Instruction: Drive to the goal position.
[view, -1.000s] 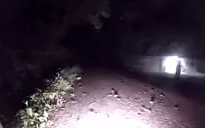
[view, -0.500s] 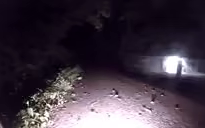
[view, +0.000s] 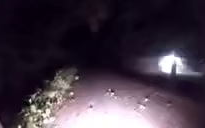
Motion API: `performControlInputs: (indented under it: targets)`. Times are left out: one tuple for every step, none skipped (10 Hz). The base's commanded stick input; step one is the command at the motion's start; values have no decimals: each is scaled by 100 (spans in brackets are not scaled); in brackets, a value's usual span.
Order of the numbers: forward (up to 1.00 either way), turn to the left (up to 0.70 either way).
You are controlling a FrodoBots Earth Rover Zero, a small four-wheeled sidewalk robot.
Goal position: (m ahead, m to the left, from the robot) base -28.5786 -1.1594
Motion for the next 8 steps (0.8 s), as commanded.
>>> performControlInputs:
  targets:
    - [0, 45]
    - [0, 45]
    - [0, 45]
    - [0, 45]
    - [0, 45]
    - [0, 45]
    - [0, 4]
    - [-81, -22]
